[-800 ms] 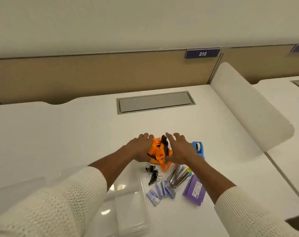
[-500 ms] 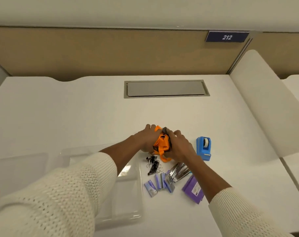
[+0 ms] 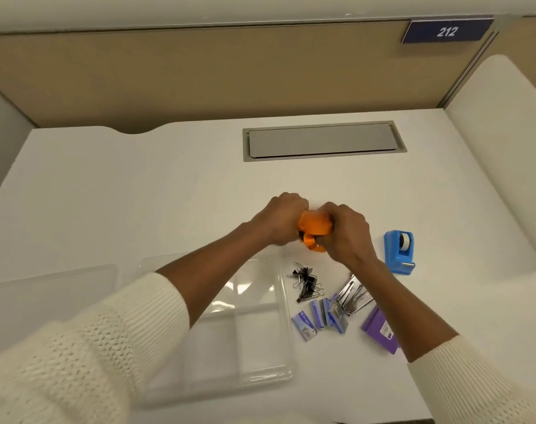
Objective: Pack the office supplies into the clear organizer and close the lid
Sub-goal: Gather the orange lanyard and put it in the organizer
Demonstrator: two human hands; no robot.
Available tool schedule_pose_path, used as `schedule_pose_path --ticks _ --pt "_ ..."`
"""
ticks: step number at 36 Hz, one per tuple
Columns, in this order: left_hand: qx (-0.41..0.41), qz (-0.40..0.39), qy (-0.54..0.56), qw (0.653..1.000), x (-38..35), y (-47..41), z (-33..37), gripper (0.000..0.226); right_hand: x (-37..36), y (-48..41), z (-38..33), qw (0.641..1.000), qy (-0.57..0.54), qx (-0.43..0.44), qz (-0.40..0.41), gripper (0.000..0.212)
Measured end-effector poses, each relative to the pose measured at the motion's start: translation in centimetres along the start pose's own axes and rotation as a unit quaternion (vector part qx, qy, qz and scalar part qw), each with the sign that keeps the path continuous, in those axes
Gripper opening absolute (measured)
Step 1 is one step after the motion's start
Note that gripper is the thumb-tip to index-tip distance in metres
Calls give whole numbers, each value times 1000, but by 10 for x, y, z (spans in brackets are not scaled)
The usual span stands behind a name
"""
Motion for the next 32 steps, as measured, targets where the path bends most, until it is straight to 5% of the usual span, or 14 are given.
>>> schedule_pose_path --ticks 9,23,28,32 --pt "78 -11 33 996 57 100 -35 36 4 50 -101 994 -60 53 -71 40" --pt "116 -31 125 985 -19 149 -54 54 -74 88 -106 977 2 -27 -209 54" --pt "104 -22 112 988 -20 155 -58 55 -62 99 -103 982 -9 -10 -190 70" --pt "91 3 111 990 -14 160 -60 51 -47 103 -104 991 -28 25 -132 64"
Point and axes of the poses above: each hand's wrist, its own y-axis away from the middle knuckle, its own x-axis out of the back of the hand, z = x × y, the point moved 10 cm from there along -y, towards the middle knuckle, and after that the axes turned 5 degrees about -x, right-handed, at the moved point
